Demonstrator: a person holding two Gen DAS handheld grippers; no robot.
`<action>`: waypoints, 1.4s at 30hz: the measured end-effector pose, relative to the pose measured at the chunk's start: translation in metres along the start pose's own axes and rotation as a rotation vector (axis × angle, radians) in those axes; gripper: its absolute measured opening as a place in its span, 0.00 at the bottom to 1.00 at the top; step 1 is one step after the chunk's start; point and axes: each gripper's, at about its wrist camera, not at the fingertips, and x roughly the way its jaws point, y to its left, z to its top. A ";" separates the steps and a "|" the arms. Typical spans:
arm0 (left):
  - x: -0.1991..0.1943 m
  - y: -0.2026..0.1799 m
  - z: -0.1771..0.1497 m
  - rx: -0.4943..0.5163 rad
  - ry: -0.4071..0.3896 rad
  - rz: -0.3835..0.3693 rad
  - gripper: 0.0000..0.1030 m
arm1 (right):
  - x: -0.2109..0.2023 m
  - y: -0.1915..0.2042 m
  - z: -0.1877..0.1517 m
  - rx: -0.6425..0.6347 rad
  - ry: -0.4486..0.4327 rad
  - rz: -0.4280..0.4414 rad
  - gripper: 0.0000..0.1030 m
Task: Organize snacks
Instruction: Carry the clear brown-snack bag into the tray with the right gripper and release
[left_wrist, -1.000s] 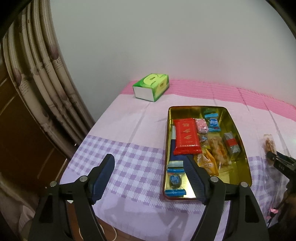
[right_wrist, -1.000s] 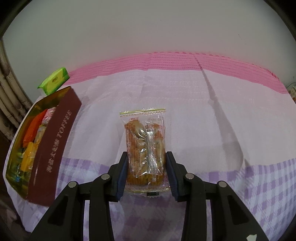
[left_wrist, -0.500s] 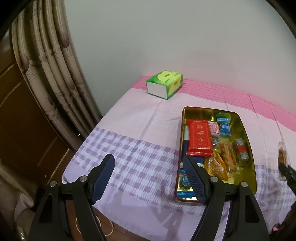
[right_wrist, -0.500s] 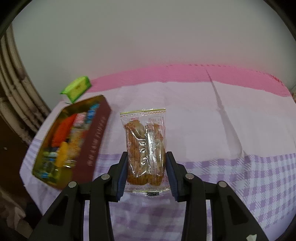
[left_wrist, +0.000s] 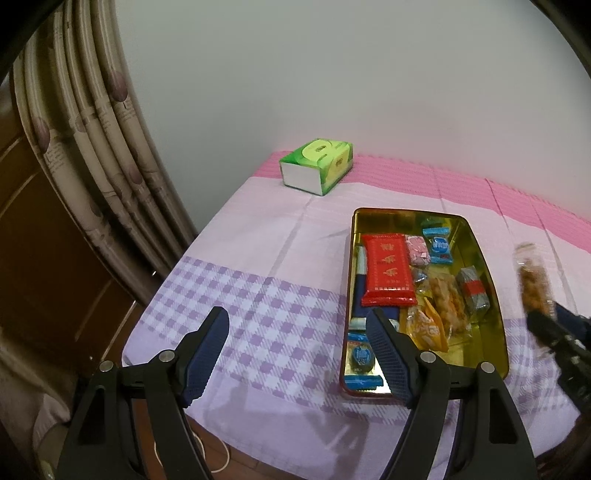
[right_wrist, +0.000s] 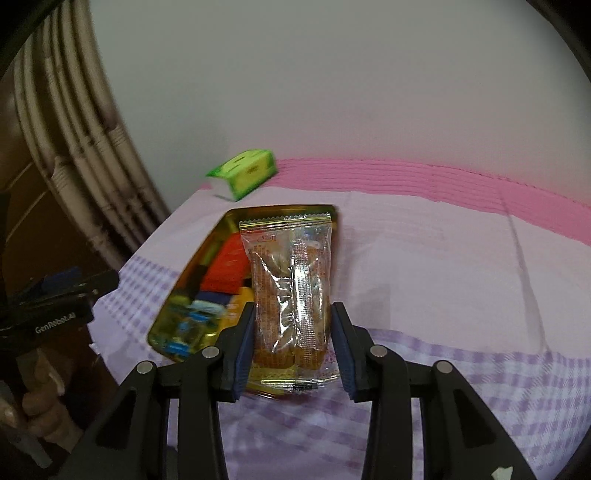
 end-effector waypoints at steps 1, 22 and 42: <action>0.001 0.001 0.000 -0.001 0.002 -0.001 0.75 | 0.003 0.005 0.001 -0.008 0.006 0.008 0.35; 0.011 0.005 0.000 -0.018 0.045 -0.010 0.75 | 0.069 0.060 0.003 -0.088 0.105 0.072 0.35; 0.018 0.010 -0.001 -0.037 0.077 -0.019 0.75 | 0.079 0.065 0.005 -0.069 0.118 0.070 0.35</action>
